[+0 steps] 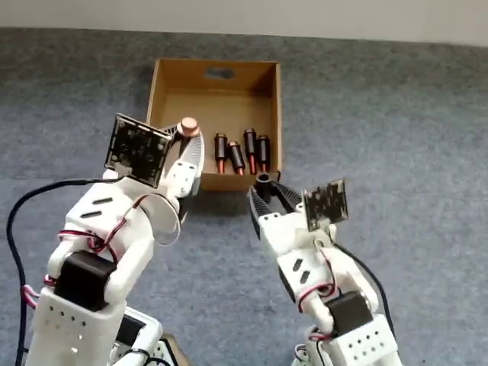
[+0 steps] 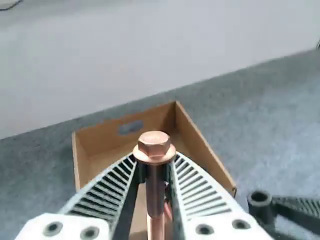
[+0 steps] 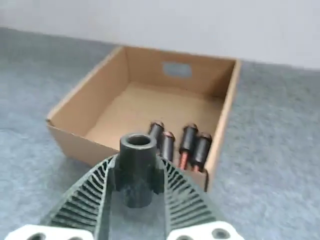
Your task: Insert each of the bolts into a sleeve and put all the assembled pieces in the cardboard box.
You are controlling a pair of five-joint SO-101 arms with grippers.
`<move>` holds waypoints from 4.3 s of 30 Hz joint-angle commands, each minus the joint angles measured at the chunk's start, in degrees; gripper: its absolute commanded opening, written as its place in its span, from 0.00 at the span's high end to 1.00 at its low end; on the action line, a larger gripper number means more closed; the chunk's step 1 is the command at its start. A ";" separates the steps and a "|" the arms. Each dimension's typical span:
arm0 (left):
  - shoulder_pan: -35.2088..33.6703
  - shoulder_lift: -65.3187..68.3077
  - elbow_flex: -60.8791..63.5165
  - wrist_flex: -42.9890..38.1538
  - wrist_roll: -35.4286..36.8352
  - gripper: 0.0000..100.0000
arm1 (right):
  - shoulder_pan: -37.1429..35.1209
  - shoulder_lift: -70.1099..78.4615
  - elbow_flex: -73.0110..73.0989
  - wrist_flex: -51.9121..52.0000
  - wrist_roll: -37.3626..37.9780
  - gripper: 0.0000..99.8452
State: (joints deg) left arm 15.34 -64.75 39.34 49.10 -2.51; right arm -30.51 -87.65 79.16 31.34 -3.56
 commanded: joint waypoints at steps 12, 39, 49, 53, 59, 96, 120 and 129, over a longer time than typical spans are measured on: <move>14.29 -0.92 -0.48 -18.64 14.33 0.99 | -1.01 -17.36 7.16 -1.63 0.00 0.99; 15.34 6.37 9.71 -27.25 14.33 0.99 | -0.75 -17.54 7.25 -1.63 0.00 0.99; 14.64 6.46 9.71 -23.03 14.59 0.99 | -0.75 -17.54 7.25 -1.63 0.00 0.99; 14.64 6.37 9.27 -23.38 14.68 0.99 | -0.75 -17.54 7.25 -1.63 0.00 0.99; 18.33 6.73 6.90 -23.38 14.51 0.99 | -0.75 -17.54 7.25 -1.63 0.00 0.99; 18.77 6.99 11.03 -24.97 14.42 0.99 | -0.75 -17.54 7.16 -1.63 -0.09 0.99; 17.45 11.82 11.38 -30.07 14.42 0.99 | -0.75 -17.54 7.34 -1.63 -0.09 0.99; 17.45 3.12 9.45 -12.75 14.42 0.99 | -0.75 -17.54 7.25 -1.63 -0.26 0.99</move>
State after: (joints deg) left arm 33.63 -58.33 51.30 32.66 11.91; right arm -31.38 -104.53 86.90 31.25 -3.65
